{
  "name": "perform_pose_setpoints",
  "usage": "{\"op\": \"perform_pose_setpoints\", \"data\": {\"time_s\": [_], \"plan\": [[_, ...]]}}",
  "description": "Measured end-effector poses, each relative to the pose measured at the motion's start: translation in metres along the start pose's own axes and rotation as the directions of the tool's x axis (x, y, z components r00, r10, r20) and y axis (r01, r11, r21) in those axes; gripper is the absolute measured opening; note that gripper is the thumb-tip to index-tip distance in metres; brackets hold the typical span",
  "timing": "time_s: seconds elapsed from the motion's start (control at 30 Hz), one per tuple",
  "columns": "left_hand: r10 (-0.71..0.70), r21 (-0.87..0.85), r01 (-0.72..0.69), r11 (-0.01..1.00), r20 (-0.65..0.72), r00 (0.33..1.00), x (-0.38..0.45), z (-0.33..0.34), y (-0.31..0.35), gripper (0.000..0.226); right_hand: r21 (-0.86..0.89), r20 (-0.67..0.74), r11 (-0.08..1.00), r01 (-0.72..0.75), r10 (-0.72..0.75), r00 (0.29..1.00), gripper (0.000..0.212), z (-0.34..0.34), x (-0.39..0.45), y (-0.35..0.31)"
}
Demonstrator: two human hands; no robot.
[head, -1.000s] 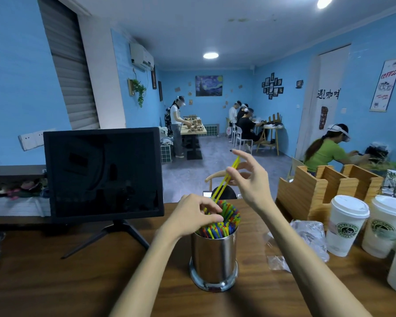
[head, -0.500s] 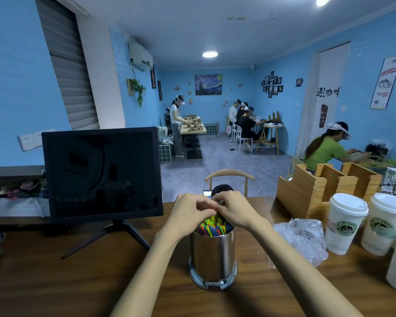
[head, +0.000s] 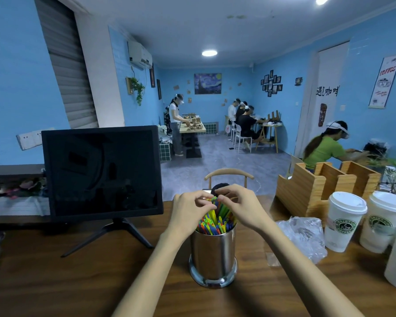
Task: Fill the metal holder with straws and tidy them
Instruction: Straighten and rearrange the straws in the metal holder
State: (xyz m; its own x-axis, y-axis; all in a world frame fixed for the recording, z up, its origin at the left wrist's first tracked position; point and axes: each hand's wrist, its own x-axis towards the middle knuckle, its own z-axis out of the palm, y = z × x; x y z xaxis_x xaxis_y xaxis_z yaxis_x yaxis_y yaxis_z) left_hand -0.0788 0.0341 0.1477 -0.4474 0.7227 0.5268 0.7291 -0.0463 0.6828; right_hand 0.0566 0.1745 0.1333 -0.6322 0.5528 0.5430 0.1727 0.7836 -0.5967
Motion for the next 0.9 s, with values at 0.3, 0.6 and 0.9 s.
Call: {"op": "perform_pose_setpoints", "data": {"time_s": [0.3,0.6,0.9], "plan": [[0.108,0.049,-0.109,0.993,0.028,0.994,0.001,-0.001,-0.001,0.015,-0.016,0.095,0.999,0.042,-0.040,0.995,0.013,0.008,-0.010,-0.001],[-0.021,-0.077,0.039,0.996,0.220,0.975,0.002,-0.022,-0.022,0.003,0.049,0.195,0.999,-0.013,0.003,0.981,0.028,0.011,-0.016,-0.017],[-0.004,0.048,-0.012,0.999,0.323,0.946,0.001,-0.031,-0.022,0.015,0.056,0.310,0.991,-0.121,0.098,0.946,0.020,0.007,-0.003,-0.017]]}}
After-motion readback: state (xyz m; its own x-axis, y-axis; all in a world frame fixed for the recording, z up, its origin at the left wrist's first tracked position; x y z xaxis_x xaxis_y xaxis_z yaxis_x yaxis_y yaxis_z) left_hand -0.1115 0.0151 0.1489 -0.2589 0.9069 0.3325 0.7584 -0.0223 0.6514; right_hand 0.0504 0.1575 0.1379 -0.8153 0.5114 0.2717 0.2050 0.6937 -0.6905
